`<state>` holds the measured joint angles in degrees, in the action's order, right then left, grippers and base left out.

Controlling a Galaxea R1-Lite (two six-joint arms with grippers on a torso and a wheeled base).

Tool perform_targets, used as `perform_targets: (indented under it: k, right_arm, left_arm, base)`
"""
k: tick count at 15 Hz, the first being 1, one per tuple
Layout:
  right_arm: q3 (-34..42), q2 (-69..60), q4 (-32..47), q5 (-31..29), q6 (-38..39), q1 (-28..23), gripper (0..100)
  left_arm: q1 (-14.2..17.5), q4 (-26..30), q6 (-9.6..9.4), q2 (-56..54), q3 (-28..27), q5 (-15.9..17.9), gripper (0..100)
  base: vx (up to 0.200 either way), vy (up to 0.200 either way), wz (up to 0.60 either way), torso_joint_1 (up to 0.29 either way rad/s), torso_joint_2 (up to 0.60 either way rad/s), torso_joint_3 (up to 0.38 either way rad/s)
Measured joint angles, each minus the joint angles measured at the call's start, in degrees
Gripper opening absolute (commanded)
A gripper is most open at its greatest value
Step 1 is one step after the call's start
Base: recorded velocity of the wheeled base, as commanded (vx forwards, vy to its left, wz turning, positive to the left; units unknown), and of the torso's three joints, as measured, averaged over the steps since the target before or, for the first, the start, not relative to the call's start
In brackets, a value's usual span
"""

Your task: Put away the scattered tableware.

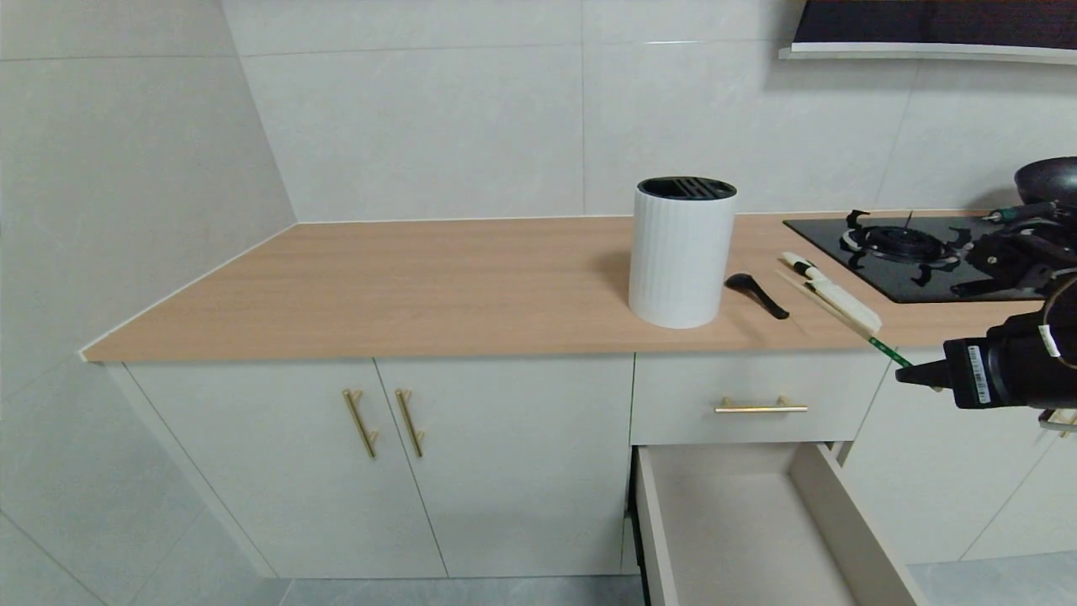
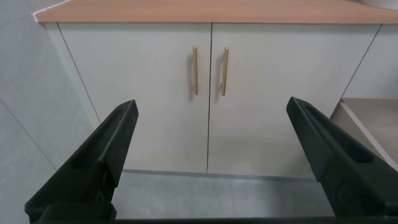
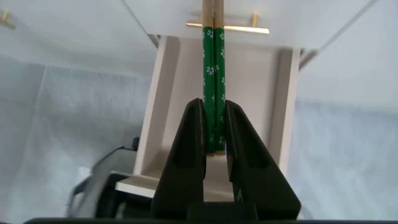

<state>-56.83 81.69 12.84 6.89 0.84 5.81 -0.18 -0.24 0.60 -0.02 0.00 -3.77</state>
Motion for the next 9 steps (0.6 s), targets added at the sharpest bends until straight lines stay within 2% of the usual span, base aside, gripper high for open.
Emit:
perform_targets:
  k: [6,9]
  right_arm:
    - [6.67,-0.77,-7.84,1.02,-2.62,-0.09,0]
    - [8.27,-0.02,-9.67,1.07,-2.76,0.09,0]
  left_arm:
    - [0.0,-0.02,0.0,0.0,0.0,-0.02,100]
    - [0.02,0.0,0.0,0.0,-0.02,-0.02,100]
  base:
    - [0.0,0.0,0.0,-0.008,0.02,0.012]
    - [0.0,0.0,0.0,-0.15,0.35,0.206]
